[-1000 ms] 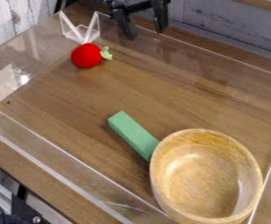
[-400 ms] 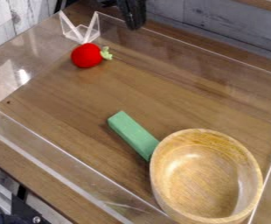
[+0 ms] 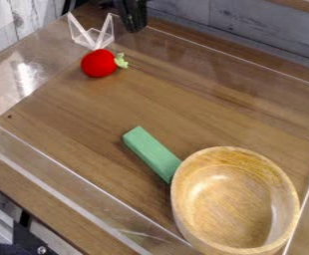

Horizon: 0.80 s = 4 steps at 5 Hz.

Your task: Move the red object to the left side of the table

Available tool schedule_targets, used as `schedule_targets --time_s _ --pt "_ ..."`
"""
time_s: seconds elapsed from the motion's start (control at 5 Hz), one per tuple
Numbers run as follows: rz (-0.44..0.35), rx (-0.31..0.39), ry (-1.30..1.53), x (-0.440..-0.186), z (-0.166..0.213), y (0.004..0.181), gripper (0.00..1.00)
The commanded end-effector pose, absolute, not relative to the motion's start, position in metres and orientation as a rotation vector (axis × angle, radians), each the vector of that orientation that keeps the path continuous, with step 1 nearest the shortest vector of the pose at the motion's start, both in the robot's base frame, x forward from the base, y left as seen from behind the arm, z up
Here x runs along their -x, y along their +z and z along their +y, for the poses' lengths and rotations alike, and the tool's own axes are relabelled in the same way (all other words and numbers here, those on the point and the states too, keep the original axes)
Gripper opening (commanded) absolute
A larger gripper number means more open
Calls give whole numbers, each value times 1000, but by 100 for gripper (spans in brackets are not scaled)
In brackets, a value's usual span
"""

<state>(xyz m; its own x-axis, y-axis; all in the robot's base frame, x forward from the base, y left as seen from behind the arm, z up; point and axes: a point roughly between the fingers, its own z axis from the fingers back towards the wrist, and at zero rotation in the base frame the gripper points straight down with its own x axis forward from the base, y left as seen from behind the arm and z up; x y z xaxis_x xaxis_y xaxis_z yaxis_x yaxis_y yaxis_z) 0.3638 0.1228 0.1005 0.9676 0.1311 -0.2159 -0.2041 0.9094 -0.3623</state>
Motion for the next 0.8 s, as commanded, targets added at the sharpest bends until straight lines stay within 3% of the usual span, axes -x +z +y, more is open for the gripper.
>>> schedule_targets --time_s 0.0,0.4,0.6 --pt "123 390 128 -372 130 121 100" --pt "143 442 71 -370 125 101 100" --pt "148 450 2 -366 111 104 100"
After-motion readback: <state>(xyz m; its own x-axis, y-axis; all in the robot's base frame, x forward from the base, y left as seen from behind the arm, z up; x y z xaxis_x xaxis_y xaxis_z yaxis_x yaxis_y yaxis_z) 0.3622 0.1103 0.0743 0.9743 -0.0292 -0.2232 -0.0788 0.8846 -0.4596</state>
